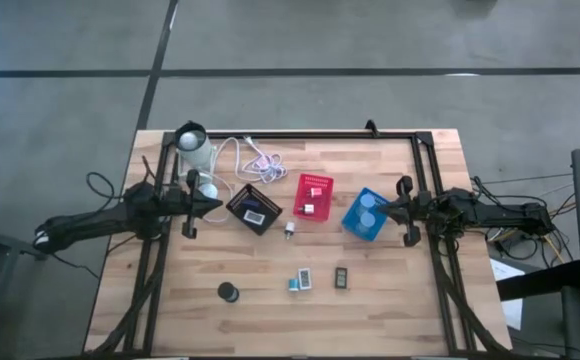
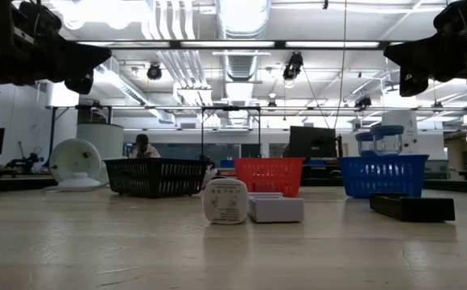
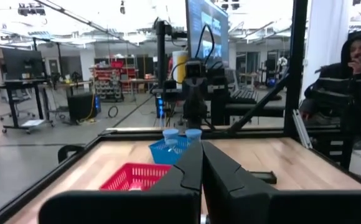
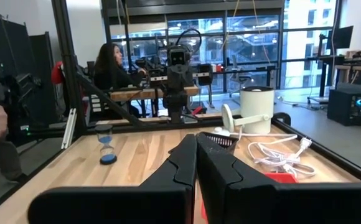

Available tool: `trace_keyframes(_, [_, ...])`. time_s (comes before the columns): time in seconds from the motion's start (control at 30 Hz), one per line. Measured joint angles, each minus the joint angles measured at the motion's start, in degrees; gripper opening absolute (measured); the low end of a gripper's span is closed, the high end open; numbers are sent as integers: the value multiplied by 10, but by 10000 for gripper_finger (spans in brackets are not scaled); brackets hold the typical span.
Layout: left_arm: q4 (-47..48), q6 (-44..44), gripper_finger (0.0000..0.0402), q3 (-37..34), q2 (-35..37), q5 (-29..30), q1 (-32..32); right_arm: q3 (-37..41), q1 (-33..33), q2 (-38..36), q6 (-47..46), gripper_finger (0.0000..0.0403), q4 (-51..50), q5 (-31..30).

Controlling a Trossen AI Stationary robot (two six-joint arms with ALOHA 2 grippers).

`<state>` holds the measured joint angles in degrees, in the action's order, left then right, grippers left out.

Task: Pick & Place Office items
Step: Put the black hourglass into the blue basket

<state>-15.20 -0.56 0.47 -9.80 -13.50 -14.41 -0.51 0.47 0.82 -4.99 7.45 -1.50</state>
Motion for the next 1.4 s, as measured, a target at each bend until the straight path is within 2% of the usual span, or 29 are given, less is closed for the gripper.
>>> trace_keyframes(0.4, [-9, 5, 2, 0, 0, 23, 0, 0, 0, 0, -20, 8, -2, -1])
trace_keyframes(0.6, [18, 4, 3, -1, 0, 25, 0, 0, 0, 0, -47, 8, 1, -35])
trace_keyframes(1.0, [32, -41, 3, 7, 0, 24, 0, 0, 0, 0, -69, 8, -2, -41])
trace_keyframes(1.17, [37, -71, 3, 3, 1, -11, 0, 0, 0, 1, -68, 8, -7, -41])
trace_keyframes(1.4, [35, -82, 3, 1, 6, -23, 0, 0, 0, 2, -89, 8, -43, -68])
